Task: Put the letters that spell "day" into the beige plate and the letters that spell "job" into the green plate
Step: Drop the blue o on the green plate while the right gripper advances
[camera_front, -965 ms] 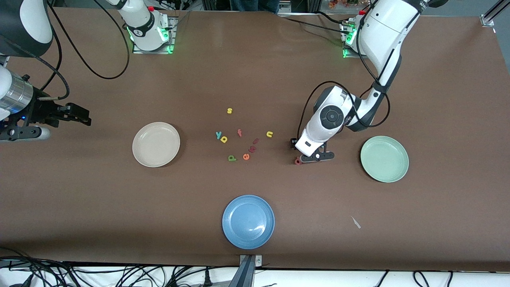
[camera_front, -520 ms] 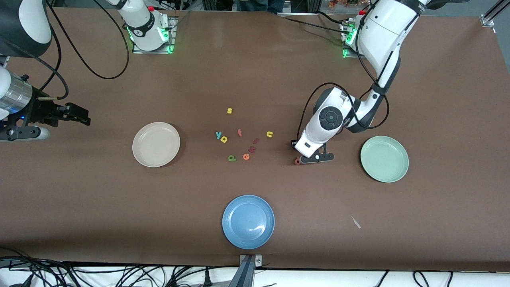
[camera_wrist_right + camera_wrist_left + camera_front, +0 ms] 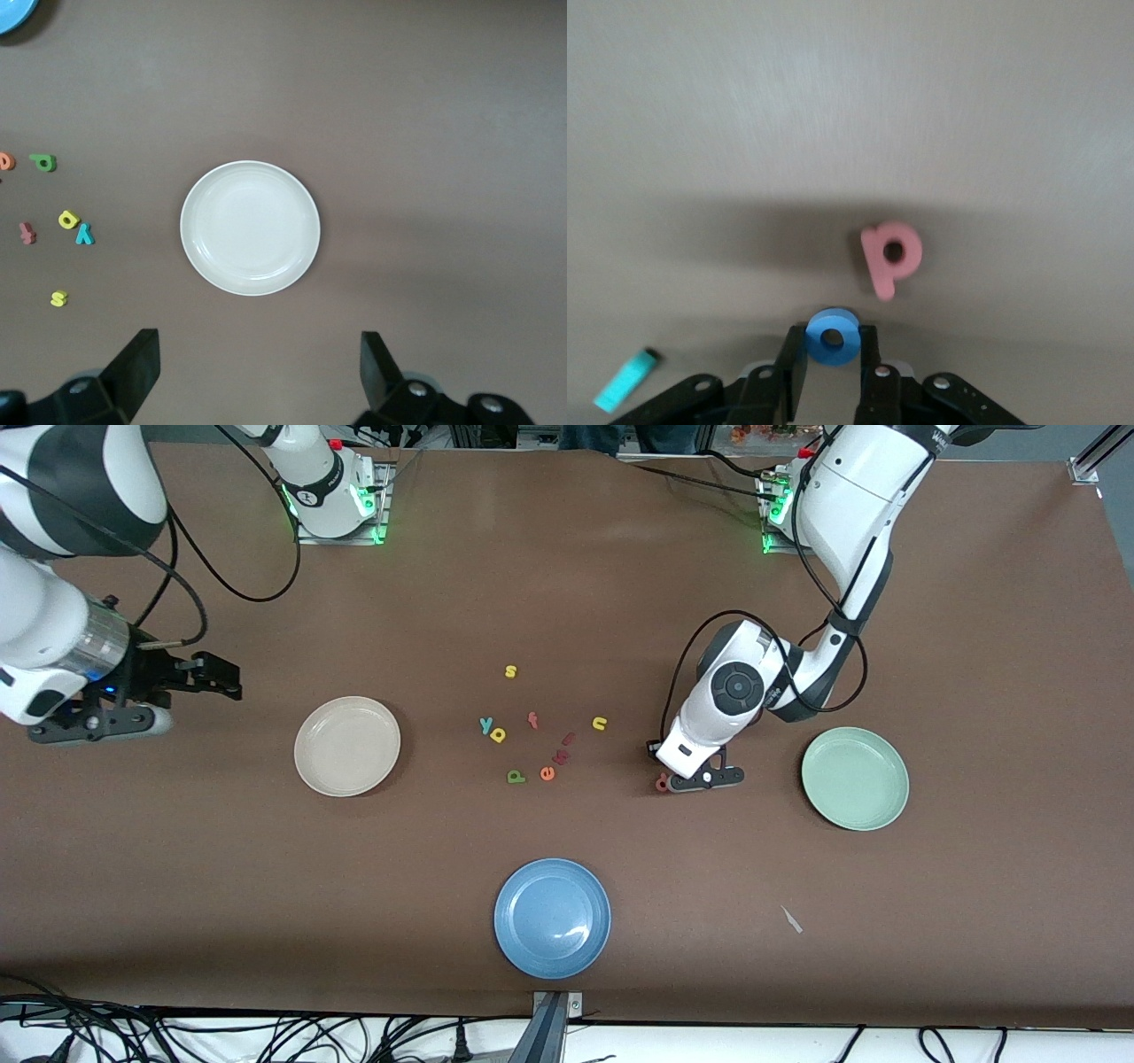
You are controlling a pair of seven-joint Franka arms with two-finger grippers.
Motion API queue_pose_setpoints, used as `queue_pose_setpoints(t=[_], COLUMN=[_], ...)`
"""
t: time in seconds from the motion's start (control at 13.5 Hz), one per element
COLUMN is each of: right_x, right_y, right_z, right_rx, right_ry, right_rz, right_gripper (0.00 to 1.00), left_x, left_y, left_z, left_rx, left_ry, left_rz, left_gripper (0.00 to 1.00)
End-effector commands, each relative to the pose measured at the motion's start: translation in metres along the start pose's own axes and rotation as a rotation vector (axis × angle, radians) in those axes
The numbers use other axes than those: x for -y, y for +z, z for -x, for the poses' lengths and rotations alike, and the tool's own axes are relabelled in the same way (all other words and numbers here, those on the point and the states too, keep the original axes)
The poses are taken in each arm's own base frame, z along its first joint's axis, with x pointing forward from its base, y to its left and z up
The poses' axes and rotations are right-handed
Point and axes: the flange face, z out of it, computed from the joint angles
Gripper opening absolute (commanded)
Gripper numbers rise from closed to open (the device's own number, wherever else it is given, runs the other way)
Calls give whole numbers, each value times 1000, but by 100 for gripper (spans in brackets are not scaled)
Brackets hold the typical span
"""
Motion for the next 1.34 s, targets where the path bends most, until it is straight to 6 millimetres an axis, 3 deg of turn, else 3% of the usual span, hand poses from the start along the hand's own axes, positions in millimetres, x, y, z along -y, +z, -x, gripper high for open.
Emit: queue_pose_setpoints(t=[0.0,0.15,0.22,0.3,0.52,0.67,0.89,0.97,1.11,1.19,1.26], right_x=[33,82,113,128,188,228,258,264,272,276,277], right_y=[19,42,53,66,107,143,193,208,232,239,247], right_z=[-24,-39,-43,-49,-48,-35,-10,-2,11,15,18], right_rx=[17,-12,-26,-30,-29,-61,-88,-103,-127,-131,-129], right_ry=[-34,64,76,122,182,185,194,203,206,209,197], right_rz=[4,-6,-24,-31,-59,-38,1,3,27,38,47], right_gripper=[100,100,100,100,100,100,100,100,100,100,100], left_x=[30,77,106,138,228,297,349,354,359,359,359], left_y=[-74,-119,-130,-139,-140,-130,-90,-73,-61,-61,-60], left_z=[-27,-51,-61,-71,-93,-105,-111,-111,-112,-112,-113], left_rx=[-38,-6,22,41,108,135,176,182,187,189,187], left_ry=[-42,-30,-8,9,77,112,147,166,162,156,153], left_rz=[-30,-70,-87,-96,-100,-80,-105,-127,-123,-122,-122], left_gripper=[8,8,8,8,9,9,9,9,10,14,26])
